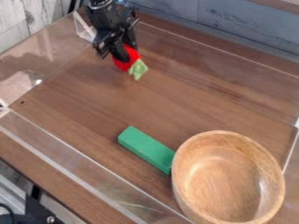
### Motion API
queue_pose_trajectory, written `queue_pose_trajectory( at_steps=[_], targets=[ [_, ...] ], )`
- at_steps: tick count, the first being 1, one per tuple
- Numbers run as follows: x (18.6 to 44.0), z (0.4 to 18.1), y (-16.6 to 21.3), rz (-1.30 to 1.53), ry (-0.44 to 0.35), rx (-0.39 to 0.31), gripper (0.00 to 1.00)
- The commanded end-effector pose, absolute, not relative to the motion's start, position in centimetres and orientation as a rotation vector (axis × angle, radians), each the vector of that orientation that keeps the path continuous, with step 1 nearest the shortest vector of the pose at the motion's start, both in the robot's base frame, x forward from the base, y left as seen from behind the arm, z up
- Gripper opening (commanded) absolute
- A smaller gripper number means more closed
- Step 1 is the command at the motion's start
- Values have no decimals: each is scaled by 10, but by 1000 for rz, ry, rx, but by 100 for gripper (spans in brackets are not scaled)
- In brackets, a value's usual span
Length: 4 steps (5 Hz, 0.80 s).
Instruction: Move the red object to the right side of the table
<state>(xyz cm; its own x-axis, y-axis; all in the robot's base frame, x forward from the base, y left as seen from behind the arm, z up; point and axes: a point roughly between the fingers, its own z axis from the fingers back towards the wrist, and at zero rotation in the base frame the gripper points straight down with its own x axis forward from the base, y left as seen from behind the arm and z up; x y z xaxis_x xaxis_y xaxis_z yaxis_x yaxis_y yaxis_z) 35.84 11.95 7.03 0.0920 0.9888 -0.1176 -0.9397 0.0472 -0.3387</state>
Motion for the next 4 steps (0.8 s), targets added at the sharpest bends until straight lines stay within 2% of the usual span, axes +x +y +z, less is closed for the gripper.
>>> queue_pose_trajectory(
  at_steps=[1, 2, 3, 4],
  targets=[
    [364, 106, 109, 1418, -236, -399, 0],
    [369, 113, 95, 1376, -229, -409, 0],
    [376, 130, 66, 1369, -236, -419, 0],
    [373, 141, 27, 1349, -241, -429, 0]
  ],
)
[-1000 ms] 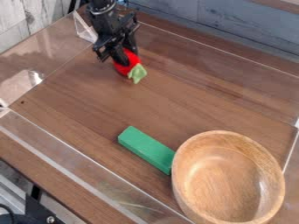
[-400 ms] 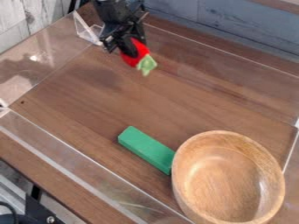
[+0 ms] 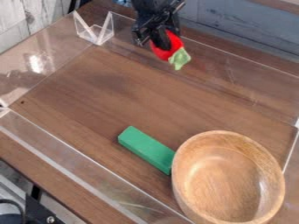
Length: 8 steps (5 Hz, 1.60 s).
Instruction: Move the red object to the right side of the table
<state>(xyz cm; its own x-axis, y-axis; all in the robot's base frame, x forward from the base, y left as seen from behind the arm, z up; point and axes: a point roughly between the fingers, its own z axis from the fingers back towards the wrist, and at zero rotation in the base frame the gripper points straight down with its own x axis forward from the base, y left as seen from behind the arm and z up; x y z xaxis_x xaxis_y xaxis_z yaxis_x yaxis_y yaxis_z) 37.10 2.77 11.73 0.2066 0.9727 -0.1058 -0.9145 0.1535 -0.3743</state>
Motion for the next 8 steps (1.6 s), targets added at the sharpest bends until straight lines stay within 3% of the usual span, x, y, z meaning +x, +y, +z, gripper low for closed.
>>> queue_pose_trajectory(
  at_steps=[1, 3, 4, 6, 8],
  targets=[
    [369, 149, -2, 1400, -260, -437, 0],
    [358, 167, -49, 1494, -300, -428, 0],
    [348, 160, -75, 1471, -295, -431, 0],
    [343, 126, -110, 1391, -309, -463, 0],
    [349, 94, -111, 1392, -370, -499, 0]
  ],
)
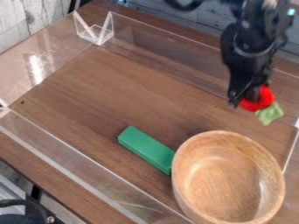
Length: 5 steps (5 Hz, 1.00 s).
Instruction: Move the red object to the right side of the table
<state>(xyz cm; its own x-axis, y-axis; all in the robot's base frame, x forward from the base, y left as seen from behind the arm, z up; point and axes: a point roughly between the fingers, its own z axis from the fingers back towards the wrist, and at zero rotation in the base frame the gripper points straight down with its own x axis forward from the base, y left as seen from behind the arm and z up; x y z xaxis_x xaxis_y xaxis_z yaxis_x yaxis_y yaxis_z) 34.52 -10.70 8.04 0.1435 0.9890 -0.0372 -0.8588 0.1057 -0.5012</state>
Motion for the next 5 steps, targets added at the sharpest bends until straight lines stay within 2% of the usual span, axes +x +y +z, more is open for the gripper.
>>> queue_pose_trajectory(
  at_steps=[1, 3, 4, 5],
  targets=[
    [346, 86, -108, 1422, -415, -515, 0],
    [363, 89, -99, 1433, -454, -484, 0],
    [359, 85, -92, 1451, -471, -472, 100],
    [368, 94, -86, 1440, -478, -467, 100]
  ],
)
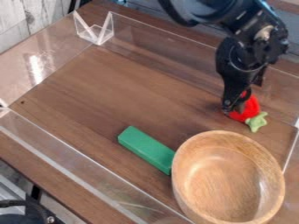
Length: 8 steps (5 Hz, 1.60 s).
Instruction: Move the red object to the right side of the table
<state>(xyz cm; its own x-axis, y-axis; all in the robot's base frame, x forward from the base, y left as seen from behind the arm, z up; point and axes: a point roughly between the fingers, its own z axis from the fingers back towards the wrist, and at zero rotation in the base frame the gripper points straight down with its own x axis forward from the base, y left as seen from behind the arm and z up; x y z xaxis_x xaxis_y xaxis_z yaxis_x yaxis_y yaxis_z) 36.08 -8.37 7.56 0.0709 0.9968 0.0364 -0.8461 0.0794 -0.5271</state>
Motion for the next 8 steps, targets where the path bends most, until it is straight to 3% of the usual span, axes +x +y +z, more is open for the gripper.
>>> queue_pose_trajectory(
  at_steps=[1, 2, 5, 8],
  targets=[
    [375, 107, -77, 1423, -488, -466, 100],
    [374, 116, -81, 1424, -490, -472, 100],
    [375, 122, -115, 1446, -499, -464, 100],
    [375, 105, -127, 1437, -469, -437, 100]
  ],
)
